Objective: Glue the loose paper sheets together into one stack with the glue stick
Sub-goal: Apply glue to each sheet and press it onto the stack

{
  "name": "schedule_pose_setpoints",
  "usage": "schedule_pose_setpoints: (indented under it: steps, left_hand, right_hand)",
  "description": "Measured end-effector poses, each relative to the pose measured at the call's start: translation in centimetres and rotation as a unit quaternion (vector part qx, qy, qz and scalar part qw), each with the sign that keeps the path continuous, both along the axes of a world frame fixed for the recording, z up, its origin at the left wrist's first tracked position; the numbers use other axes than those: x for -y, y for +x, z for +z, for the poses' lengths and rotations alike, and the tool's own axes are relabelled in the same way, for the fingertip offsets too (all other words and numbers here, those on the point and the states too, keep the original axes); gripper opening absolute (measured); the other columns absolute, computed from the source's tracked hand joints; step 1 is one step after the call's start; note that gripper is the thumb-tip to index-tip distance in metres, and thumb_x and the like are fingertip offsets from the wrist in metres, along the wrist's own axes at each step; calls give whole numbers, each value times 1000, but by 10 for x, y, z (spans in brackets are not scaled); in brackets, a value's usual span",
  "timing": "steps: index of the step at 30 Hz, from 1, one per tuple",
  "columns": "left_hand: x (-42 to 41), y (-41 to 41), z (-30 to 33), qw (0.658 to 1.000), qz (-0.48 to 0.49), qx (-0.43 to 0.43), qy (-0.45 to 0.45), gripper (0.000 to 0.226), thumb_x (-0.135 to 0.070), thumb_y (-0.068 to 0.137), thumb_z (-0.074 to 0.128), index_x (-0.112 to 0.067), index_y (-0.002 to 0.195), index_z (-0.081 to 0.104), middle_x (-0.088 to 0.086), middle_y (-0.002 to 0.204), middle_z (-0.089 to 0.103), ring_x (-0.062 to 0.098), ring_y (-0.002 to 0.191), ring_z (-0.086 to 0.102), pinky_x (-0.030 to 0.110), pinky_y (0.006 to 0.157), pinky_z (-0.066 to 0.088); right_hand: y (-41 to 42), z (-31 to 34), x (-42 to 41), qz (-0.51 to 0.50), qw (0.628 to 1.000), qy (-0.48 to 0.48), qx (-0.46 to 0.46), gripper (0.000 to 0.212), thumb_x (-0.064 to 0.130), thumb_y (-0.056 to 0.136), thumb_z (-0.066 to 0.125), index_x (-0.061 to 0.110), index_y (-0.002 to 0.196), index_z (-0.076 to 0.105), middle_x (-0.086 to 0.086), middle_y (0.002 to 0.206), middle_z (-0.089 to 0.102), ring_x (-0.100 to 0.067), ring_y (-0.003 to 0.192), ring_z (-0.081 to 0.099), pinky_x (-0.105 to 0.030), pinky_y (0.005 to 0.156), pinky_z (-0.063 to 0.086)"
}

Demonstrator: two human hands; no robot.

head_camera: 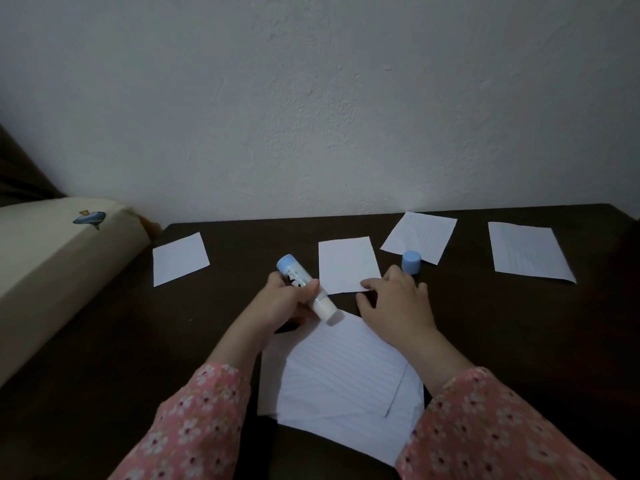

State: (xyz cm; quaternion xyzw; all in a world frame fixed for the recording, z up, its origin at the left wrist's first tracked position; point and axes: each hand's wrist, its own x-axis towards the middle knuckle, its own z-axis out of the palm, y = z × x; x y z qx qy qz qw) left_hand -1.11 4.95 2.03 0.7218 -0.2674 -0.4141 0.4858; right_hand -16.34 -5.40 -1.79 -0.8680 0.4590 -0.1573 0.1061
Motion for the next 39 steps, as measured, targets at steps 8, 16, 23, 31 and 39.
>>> schedule_pose_setpoints:
  steps: [8, 16, 23, 31, 39]
  left_hand:
    - [-4, 11, 9, 998, 55, -2, -22, 46, -29, 88, 66, -16, 123, 39, 10, 103, 65, 24, 78, 71, 32, 68, 56]
    - [21, -16, 1, 978, 20, 150, -146, 51, -24, 86, 68, -27, 123, 34, -3, 113, 55, 10, 101, 57, 32, 87, 50]
    - [38, -28, -14, 954, -59, 264, -129, 54, -25, 87, 67, -36, 127, 32, -14, 100, 51, 3, 92, 53, 18, 71, 46]
    - [39, -31, -16, 928, -75, 337, -141, 55, -28, 87, 67, -39, 127, 31, -11, 94, 56, 3, 84, 57, 15, 63, 44]
    - [40, -34, -16, 925, -64, 329, -179, 57, -26, 86, 68, -38, 130, 32, -12, 93, 55, 5, 82, 57, 16, 62, 46]
  right_hand:
    - [-6, -2, 8, 30, 999, -6, 43, 33, 29, 99, 42, 35, 128, 57, 6, 116, 49, -13, 112, 43, -40, 102, 33]
    - [-9, -7, 14, 78, 995, 48, 35, 29, 36, 99, 45, 41, 125, 57, 21, 145, 37, -7, 138, 22, -57, 114, 13]
    - [-14, -7, 17, 77, 994, 69, 35, 35, 34, 100, 42, 41, 133, 49, 24, 146, 37, -9, 142, 18, -52, 115, 8]
    - [-14, -7, 18, 76, 994, 67, 34, 32, 31, 99, 44, 40, 128, 54, 23, 145, 38, -7, 141, 19, -49, 115, 10]
    - [-14, -8, 18, 77, 994, 65, 36, 29, 32, 99, 44, 36, 125, 56, 21, 146, 38, -8, 141, 19, -50, 115, 11]
